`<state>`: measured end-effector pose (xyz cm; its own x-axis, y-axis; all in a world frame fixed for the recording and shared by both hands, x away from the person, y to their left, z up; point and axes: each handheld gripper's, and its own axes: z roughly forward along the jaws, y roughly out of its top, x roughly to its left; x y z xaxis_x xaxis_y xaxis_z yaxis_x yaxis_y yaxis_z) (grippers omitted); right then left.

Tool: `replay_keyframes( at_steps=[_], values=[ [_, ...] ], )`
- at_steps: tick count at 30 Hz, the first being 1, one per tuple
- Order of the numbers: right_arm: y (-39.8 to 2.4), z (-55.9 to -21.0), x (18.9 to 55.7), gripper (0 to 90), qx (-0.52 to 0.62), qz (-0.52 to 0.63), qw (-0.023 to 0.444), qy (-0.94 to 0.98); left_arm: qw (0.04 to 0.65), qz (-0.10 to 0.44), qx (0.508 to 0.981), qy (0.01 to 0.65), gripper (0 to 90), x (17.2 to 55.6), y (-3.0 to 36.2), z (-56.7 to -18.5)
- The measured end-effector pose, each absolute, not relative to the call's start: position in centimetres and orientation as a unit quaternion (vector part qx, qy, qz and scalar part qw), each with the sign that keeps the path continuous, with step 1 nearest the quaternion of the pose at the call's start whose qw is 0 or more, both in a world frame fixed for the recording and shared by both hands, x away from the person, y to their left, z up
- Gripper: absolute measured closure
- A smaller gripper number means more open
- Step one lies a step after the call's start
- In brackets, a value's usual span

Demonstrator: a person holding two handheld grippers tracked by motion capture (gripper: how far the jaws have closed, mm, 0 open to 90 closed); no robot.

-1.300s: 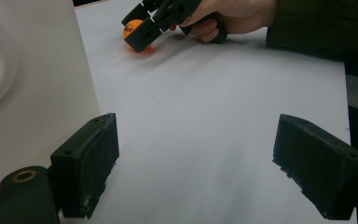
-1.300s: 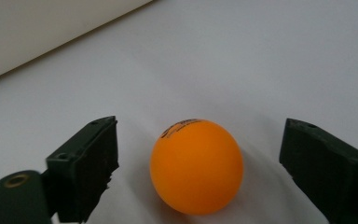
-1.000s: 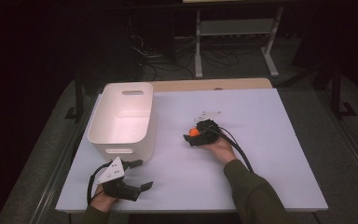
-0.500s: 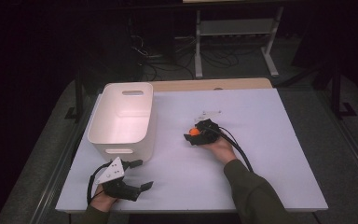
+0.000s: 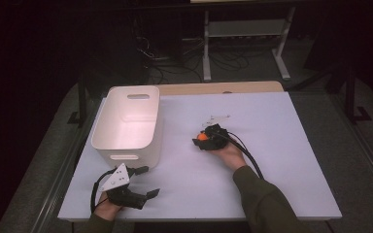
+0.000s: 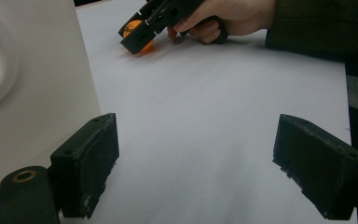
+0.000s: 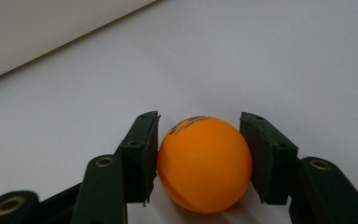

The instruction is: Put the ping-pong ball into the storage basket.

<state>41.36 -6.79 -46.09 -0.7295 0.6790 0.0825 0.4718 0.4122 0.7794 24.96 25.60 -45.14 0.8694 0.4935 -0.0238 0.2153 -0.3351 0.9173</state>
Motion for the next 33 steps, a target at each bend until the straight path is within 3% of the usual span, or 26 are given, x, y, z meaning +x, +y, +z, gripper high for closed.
replay_keyframes(
  at_steps=[33],
  values=[
    [-7.1,-44.7,40.3,49.5,0.333,0.434,0.122,0.828,0.531,0.129,0.808,0.219,14.1,25.0,25.5,-45.1]
  ],
)
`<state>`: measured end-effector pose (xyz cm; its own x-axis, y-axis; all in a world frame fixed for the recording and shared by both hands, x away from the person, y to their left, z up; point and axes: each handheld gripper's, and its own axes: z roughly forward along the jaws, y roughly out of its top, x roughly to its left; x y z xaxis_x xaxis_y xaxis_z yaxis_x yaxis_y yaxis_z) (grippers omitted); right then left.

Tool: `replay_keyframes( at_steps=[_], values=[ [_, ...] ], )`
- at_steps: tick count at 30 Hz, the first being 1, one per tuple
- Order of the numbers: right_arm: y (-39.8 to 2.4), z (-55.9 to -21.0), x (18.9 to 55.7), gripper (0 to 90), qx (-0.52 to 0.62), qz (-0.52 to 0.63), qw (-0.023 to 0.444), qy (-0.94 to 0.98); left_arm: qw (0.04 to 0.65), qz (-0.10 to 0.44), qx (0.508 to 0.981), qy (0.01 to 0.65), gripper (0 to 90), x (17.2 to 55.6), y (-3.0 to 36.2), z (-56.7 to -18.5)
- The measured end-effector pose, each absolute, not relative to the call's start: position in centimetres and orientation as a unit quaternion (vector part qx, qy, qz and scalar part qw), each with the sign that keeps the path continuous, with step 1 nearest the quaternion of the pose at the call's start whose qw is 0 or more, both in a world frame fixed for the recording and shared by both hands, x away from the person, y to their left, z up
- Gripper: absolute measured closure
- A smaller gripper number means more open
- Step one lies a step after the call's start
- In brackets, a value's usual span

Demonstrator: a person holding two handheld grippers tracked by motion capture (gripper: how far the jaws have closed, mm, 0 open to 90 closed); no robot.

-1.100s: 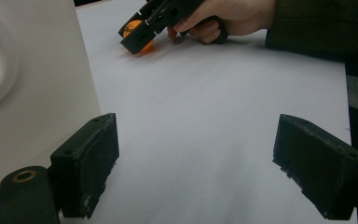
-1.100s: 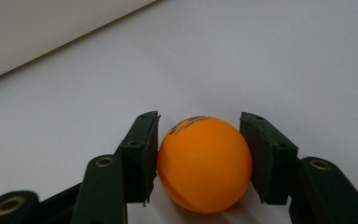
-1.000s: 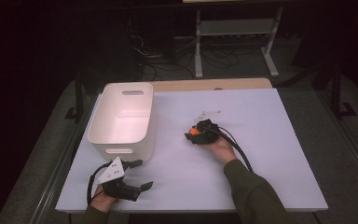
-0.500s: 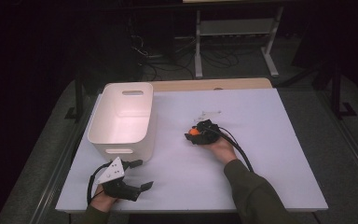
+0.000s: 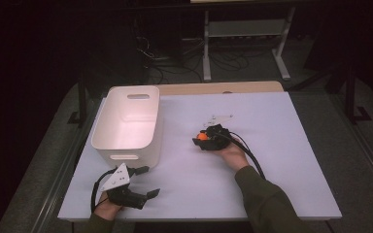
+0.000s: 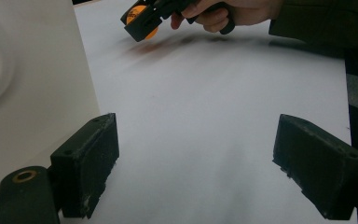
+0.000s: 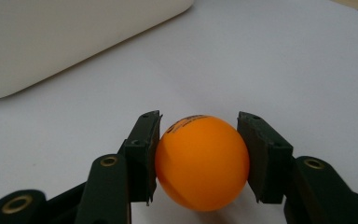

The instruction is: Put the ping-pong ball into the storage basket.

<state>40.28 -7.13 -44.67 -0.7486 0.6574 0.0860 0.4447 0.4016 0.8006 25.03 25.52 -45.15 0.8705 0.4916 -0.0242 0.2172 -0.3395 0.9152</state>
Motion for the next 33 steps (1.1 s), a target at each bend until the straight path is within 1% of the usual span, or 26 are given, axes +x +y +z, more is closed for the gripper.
replay_keyframes(
  at_steps=[33],
  values=[
    [-5.4,-43.9,38.8,49.5,0.300,0.443,0.092,0.840,0.530,0.129,0.809,0.219,14.1,25.0,25.5,-45.1]
  ],
)
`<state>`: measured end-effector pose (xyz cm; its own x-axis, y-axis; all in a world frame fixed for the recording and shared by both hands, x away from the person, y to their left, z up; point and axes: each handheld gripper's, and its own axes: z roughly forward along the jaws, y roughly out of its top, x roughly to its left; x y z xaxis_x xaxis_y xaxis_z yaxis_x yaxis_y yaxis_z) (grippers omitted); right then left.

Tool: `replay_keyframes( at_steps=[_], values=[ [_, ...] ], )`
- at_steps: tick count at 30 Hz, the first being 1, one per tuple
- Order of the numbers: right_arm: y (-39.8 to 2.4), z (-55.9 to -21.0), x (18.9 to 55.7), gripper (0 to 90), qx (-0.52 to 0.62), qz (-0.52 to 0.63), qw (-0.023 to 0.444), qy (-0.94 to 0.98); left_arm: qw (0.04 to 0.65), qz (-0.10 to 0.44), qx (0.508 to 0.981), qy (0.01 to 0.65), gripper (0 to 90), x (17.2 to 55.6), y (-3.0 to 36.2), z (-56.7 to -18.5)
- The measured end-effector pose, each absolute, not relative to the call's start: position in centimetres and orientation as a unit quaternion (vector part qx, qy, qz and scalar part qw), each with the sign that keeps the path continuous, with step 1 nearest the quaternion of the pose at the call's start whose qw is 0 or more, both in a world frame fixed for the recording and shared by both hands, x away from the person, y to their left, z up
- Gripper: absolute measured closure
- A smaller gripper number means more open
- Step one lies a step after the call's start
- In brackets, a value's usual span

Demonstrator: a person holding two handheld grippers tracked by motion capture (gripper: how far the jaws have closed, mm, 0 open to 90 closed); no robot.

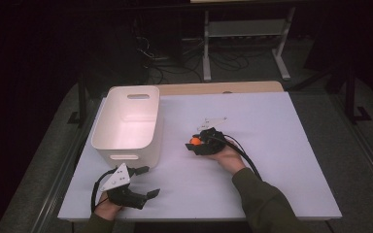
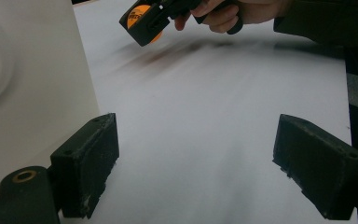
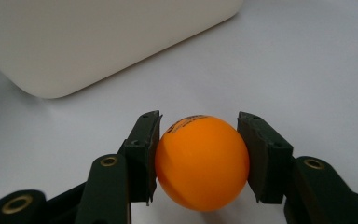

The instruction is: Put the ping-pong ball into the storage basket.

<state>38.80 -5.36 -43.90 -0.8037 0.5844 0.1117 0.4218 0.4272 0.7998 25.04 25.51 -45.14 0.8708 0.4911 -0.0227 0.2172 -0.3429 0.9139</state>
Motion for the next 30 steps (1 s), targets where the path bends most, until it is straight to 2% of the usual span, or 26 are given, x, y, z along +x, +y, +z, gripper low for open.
replay_keyframes(
  at_steps=[30],
  values=[
    [-2.7,-43.4,37.1,49.5,0.258,0.442,0.063,0.857,0.530,0.130,0.809,0.218,14.1,25.0,25.5,-45.1]
  ],
)
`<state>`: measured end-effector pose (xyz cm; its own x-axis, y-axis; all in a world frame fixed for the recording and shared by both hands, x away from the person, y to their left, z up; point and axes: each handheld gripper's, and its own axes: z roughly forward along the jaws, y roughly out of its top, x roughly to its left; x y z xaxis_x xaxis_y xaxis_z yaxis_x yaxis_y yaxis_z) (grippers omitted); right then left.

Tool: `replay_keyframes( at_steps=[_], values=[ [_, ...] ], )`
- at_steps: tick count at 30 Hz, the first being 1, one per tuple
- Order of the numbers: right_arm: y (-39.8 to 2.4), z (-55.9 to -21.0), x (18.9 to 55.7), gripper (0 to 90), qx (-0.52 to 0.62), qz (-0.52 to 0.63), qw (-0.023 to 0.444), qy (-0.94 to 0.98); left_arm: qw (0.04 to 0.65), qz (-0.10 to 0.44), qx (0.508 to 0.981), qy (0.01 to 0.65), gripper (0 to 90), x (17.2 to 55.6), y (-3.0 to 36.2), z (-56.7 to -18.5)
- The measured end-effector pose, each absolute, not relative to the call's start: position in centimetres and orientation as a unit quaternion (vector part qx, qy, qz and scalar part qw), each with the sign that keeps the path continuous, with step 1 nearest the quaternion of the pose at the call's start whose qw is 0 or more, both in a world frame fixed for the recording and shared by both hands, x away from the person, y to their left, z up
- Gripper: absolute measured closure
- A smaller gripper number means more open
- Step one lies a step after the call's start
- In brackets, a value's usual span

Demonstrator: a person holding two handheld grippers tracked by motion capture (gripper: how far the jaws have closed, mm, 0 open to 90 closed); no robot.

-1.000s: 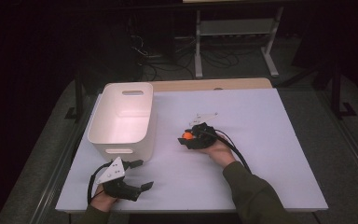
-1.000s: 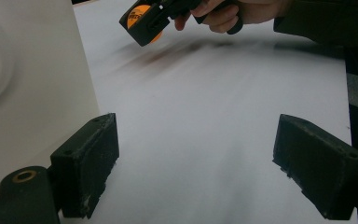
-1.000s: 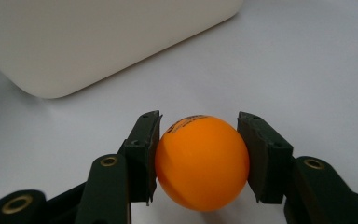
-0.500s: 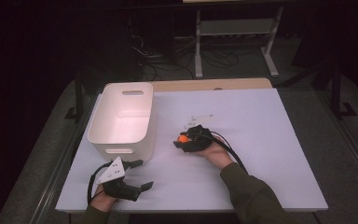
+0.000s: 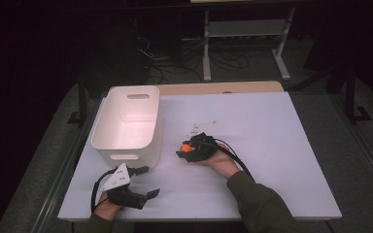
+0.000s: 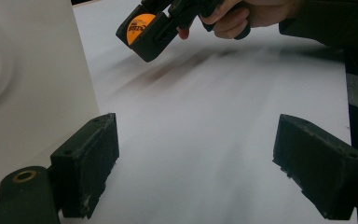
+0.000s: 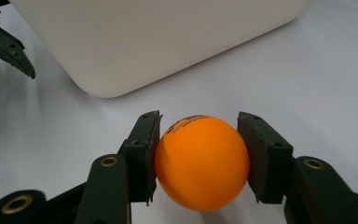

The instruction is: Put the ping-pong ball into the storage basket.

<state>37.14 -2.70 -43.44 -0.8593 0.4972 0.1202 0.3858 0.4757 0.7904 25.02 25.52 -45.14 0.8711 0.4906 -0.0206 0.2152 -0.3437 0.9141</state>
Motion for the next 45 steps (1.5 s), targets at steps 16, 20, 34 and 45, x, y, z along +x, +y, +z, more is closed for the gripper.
replay_keyframes(
  at_steps=[16,20,34,45],
  values=[
    [-1.4,-43.1,36.2,49.5,0.237,0.442,0.045,0.864,0.530,0.130,0.809,0.218,14.1,25.0,25.5,-45.1],
    [-1.3,-43.0,36.1,49.5,0.232,0.443,0.042,0.865,0.530,0.131,0.809,0.218,14.1,25.0,25.5,-45.1],
    [-1.6,-41.7,35.8,49.5,0.231,0.451,0.044,0.861,0.529,0.130,0.810,0.217,14.1,25.0,25.5,-45.1],
    [-2.0,-40.9,35.9,49.5,0.233,0.451,0.045,0.860,0.529,0.130,0.810,0.217,14.1,25.0,25.5,-45.1]
  ],
)
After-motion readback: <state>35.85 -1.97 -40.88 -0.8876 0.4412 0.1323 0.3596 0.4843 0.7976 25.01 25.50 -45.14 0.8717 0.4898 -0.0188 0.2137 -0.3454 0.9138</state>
